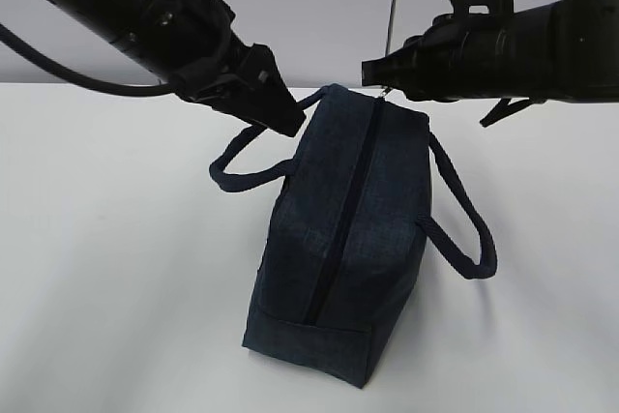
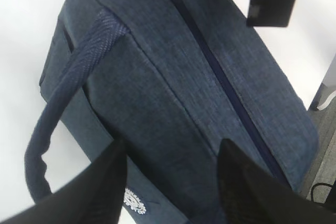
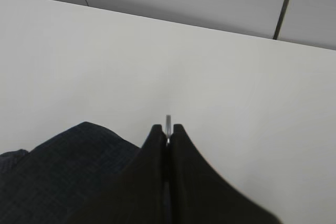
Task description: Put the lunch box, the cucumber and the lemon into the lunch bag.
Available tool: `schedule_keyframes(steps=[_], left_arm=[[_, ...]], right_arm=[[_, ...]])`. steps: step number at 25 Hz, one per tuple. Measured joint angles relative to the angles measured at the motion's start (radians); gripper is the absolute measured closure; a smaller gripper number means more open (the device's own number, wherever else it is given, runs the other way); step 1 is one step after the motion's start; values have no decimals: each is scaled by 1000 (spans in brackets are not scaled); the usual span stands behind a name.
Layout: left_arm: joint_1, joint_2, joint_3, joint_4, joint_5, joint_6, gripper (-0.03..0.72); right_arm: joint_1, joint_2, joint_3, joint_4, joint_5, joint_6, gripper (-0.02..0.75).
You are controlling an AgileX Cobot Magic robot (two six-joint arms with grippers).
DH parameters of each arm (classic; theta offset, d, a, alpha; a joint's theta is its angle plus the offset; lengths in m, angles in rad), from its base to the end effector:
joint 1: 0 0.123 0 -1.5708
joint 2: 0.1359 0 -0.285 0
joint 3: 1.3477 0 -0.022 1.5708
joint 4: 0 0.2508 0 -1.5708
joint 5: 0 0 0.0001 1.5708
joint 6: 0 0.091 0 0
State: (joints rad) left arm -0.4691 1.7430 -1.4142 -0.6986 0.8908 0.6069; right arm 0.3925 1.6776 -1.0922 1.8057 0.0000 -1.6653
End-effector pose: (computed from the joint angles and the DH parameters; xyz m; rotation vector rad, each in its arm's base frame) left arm 0.3163 -0.2114 0.2896 0.9359 2.3877 -0.8048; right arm 0.3504 0.1452 0.2557 -0.2622 2.0688 0.3264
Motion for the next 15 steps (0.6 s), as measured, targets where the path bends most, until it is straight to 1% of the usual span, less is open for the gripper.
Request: schedule_keyframes(steps=[8, 15], left_arm=[[-30, 57, -56, 0, -9, -7, 305], [-34, 135, -131, 15, 14, -46, 305]], right_arm=[[0, 0, 0, 0, 0, -8, 738], [0, 0, 0, 0, 0, -11, 738]])
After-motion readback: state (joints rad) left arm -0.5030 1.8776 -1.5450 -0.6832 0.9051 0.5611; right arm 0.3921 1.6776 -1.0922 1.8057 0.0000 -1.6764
